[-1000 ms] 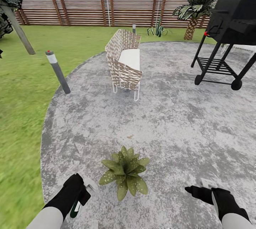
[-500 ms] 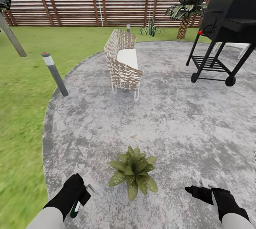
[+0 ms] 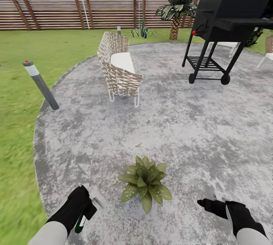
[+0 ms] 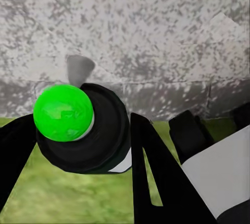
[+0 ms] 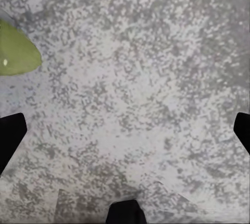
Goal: Pick up the pesticide atomizer in the garden and spray insectifuge to fully cover both potted plants in the garden.
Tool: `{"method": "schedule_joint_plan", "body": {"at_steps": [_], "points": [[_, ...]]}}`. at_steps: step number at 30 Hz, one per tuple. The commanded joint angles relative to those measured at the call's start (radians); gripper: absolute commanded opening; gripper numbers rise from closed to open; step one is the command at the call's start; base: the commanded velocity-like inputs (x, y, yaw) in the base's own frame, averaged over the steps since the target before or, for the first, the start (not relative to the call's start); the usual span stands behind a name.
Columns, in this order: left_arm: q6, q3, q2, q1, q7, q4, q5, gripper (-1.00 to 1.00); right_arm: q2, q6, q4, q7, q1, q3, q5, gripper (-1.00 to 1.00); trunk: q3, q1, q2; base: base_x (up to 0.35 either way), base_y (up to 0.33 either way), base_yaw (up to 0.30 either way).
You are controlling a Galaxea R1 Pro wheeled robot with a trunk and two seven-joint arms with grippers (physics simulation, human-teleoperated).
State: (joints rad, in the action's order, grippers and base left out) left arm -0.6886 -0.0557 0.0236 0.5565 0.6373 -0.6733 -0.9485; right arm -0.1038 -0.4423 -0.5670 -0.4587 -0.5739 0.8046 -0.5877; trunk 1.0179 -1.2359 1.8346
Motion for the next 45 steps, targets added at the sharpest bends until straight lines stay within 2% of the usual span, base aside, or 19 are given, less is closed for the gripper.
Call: {"method": "schedule_joint_plan", "body": {"at_steps": [1,24,38,45], "points": [[0.000,-0.006,0.001,0.000,0.010,-0.002,-0.010,-1.00,0.001,-0.003,-0.002,-0.010,-0.001,0.007,-0.011,1.00,0.001,0.000,0.000,0.000,0.263,-0.292],[0.001,-0.004,0.002,0.000,0.010,-0.002,-0.010,-1.00,0.001,-0.003,-0.002,-0.009,-0.001,0.007,-0.011,1.00,0.001,0.000,0.000,0.002,0.038,-0.280],[0.003,-0.004,0.003,0.000,0.010,-0.002,-0.009,-1.00,0.001,-0.003,-0.001,-0.009,-0.001,0.007,-0.011,1.00,0.001,0.000,0.000,0.129,0.189,-0.027],[0.003,-0.004,0.003,0.000,0.010,-0.002,-0.010,-1.00,0.001,-0.003,-0.001,-0.009,-0.001,0.007,-0.010,1.00,0.001,0.000,0.000,0.094,0.234,-0.197]]}}
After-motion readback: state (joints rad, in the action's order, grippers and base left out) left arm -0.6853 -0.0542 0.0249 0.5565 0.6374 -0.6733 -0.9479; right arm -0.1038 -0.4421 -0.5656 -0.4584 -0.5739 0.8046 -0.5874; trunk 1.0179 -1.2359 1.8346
